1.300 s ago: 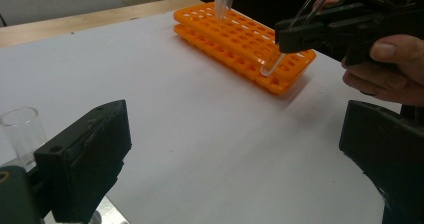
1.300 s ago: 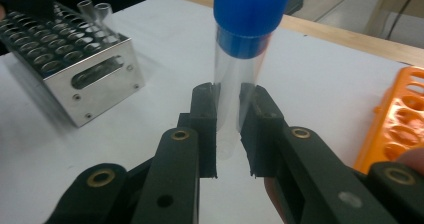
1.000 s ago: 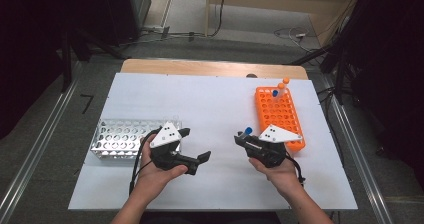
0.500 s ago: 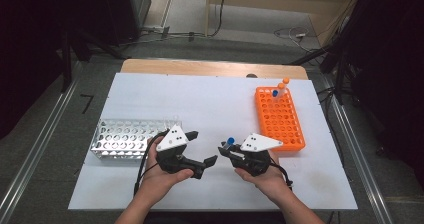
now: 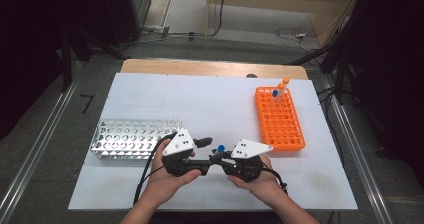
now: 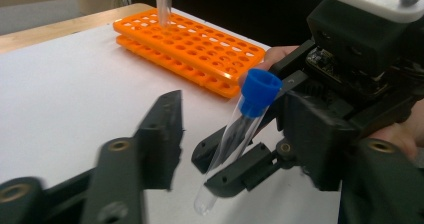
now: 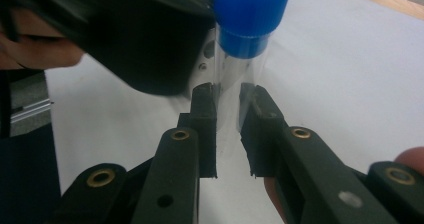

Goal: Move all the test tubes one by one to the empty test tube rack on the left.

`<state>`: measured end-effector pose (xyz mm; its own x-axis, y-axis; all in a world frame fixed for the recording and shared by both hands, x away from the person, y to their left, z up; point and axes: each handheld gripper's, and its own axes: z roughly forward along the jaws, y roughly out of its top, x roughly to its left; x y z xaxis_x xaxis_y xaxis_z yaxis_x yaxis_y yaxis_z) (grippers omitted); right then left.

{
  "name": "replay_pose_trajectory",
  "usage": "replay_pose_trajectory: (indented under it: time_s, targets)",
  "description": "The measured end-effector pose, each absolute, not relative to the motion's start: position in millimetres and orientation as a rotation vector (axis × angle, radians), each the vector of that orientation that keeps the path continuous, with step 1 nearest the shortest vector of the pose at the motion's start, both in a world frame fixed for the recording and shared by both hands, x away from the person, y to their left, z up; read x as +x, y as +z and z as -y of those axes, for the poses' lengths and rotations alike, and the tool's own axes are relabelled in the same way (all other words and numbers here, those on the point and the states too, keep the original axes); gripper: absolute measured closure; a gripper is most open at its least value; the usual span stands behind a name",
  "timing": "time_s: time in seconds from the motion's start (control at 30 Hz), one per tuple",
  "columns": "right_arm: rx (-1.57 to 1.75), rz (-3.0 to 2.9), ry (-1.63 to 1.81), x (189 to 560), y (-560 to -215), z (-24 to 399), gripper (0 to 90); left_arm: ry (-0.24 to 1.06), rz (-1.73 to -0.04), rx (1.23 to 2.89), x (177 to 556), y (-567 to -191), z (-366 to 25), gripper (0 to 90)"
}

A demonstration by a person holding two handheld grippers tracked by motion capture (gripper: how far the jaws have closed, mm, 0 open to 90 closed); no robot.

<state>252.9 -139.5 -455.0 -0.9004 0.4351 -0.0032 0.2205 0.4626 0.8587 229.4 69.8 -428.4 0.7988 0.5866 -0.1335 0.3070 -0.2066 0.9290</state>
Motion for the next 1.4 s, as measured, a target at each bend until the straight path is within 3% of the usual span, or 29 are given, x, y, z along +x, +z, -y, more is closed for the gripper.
replay_pose_trajectory:
  time_s: [0.33, 0.8, 0.9, 1.23, 1.4]
  targets:
    - [0.55, -2.522, 1.418, 250, -454, 136, 74.6, 0.294, -0.639, 1.823, 228, -432, -64, 71.8]
    - [0.566, -2.511, 1.439, 252, -453, 140, 71.3, 0.34, -0.666, 1.799, 230, -428, -68, 76.8]
    - [0.565, -2.52, 1.452, 254, -453, 141, 58.8, 0.347, -0.679, 1.788, 232, -426, -73, 76.8]
    - [0.572, -2.551, 1.555, 265, -448, 160, 3.6, 0.391, -0.74, 1.754, 237, -419, -94, 76.8]
    - [0.644, -2.482, 1.514, 268, -449, 171, 0.9, 0.419, -0.779, 1.741, 239, -415, -106, 76.8]
